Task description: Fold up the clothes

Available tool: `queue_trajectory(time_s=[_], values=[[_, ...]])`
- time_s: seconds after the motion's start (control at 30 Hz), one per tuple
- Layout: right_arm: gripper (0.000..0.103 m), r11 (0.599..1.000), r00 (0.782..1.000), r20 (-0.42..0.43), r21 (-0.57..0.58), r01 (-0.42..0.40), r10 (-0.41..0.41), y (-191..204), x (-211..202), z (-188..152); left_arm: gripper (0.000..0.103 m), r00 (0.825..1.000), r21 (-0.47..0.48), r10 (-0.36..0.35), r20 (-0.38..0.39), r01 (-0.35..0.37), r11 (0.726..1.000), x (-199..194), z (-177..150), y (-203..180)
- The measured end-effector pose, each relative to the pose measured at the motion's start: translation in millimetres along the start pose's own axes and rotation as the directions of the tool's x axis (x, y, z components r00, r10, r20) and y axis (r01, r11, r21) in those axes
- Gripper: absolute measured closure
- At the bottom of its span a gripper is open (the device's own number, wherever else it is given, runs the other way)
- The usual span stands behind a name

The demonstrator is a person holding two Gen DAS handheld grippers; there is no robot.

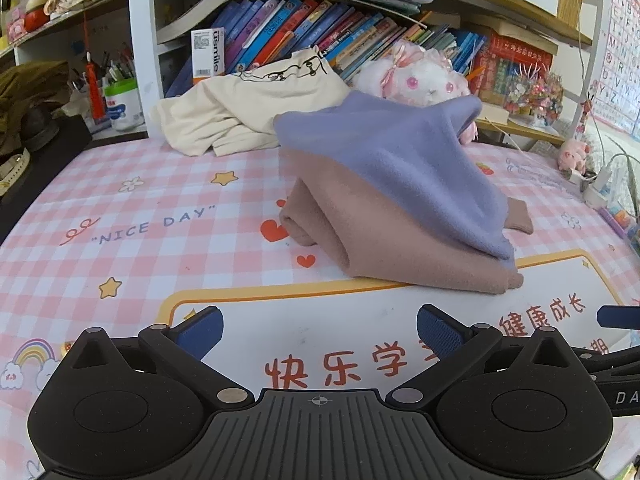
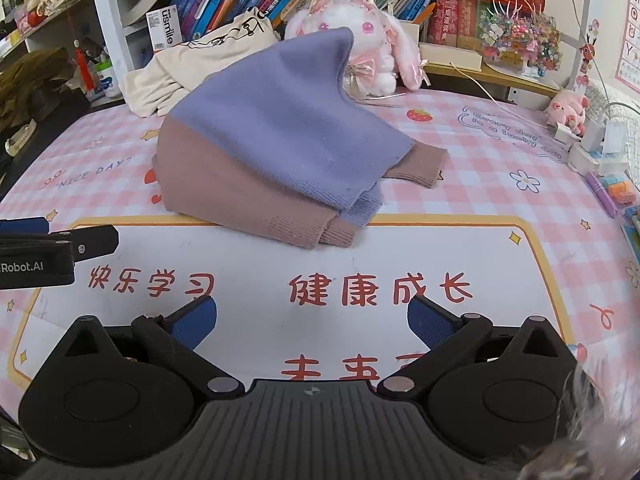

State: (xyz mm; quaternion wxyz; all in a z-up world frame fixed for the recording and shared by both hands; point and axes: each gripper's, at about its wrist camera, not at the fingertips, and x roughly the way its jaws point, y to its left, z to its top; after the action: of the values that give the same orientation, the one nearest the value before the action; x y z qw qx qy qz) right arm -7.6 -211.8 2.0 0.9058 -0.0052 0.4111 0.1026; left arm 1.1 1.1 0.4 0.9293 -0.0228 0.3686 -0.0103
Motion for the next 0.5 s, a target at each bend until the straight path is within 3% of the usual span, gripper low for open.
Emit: queue_trajectory(time_s=[0.5], values=[[0.000, 1.000, 1.000, -0.010, 0.005, 0.006, -0.006, 1.1, 1.3, -0.1, 0.000, 1.000, 0.003, 0.013, -0.015, -0.013, 1.000, 6.2, 4.0, -1.3]])
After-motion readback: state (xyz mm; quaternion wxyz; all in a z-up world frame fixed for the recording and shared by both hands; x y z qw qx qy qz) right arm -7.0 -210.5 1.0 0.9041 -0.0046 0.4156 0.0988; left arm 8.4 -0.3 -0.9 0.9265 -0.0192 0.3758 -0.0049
